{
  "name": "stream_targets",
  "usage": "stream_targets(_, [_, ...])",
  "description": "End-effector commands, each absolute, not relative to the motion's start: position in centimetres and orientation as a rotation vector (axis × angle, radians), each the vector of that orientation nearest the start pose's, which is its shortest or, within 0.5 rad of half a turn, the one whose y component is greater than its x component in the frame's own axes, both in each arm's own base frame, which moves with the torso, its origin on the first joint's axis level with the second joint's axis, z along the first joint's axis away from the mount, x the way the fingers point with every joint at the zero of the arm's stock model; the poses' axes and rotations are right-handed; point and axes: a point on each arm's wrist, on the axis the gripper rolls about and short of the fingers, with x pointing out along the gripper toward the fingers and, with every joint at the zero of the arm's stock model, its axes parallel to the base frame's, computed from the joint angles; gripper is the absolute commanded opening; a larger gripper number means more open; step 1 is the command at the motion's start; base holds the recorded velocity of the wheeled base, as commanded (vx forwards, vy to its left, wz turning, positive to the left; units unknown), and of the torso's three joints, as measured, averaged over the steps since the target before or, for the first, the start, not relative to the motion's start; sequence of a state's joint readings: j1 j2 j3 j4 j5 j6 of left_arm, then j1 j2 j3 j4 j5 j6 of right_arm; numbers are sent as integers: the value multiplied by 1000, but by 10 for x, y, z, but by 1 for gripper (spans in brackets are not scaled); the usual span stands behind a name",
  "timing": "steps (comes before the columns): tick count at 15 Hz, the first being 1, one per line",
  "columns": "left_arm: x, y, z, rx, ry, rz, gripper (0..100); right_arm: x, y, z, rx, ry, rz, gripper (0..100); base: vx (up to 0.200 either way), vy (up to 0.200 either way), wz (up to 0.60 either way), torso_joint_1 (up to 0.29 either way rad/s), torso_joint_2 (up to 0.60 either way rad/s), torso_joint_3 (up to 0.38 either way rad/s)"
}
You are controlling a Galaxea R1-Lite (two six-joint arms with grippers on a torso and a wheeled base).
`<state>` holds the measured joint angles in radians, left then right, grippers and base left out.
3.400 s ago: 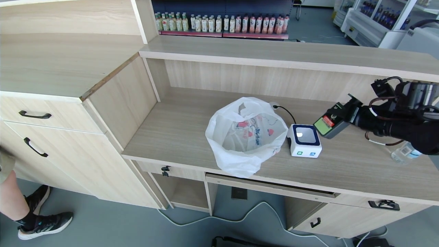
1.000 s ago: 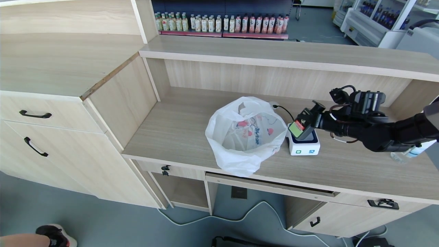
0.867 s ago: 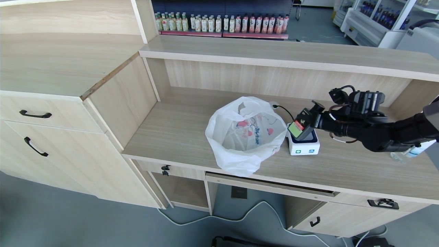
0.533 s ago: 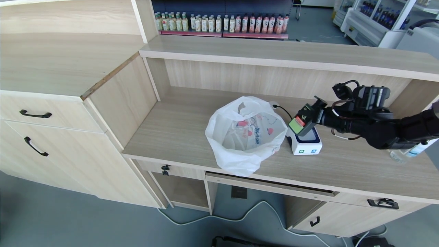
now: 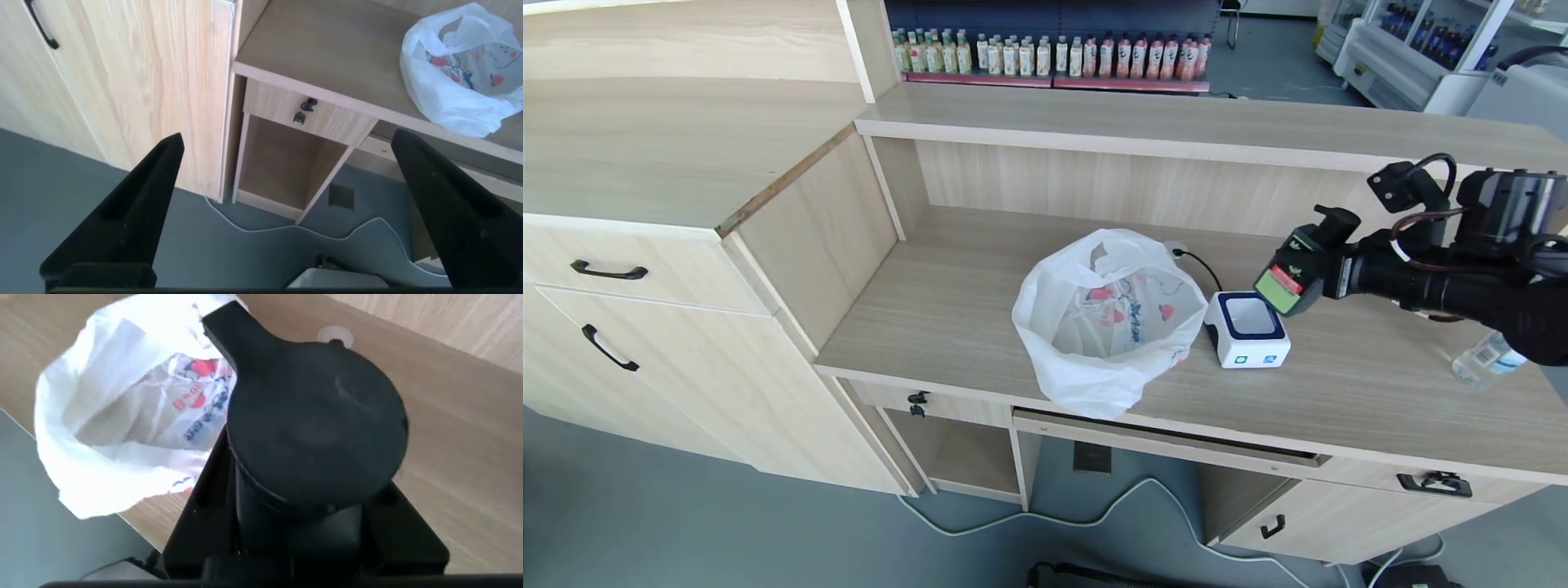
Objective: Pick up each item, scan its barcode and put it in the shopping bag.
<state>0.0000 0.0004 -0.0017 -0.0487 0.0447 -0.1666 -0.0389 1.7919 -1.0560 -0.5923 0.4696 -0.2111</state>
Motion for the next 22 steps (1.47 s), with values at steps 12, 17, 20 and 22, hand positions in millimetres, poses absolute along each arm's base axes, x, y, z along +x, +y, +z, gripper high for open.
stream_targets(12, [-23,1,81,-168,-54,40,100,177,-53,241,-595,-72,232,0,0,0,0,0,0,0])
stream_targets(17, [-23,1,81,-168,-54,39,100,167,-69,244,-796,-76,122,0,0,0,0,0,0,0])
stream_targets(20, [-23,1,81,-168,-54,40,100,174,-65,245,-800,-82,145,0,0,0,400,2,2,0])
stream_targets(22, [-23,1,81,-168,-54,42,100,205,-52,255,-781,-83,114,0,0,0,600,2,0,5])
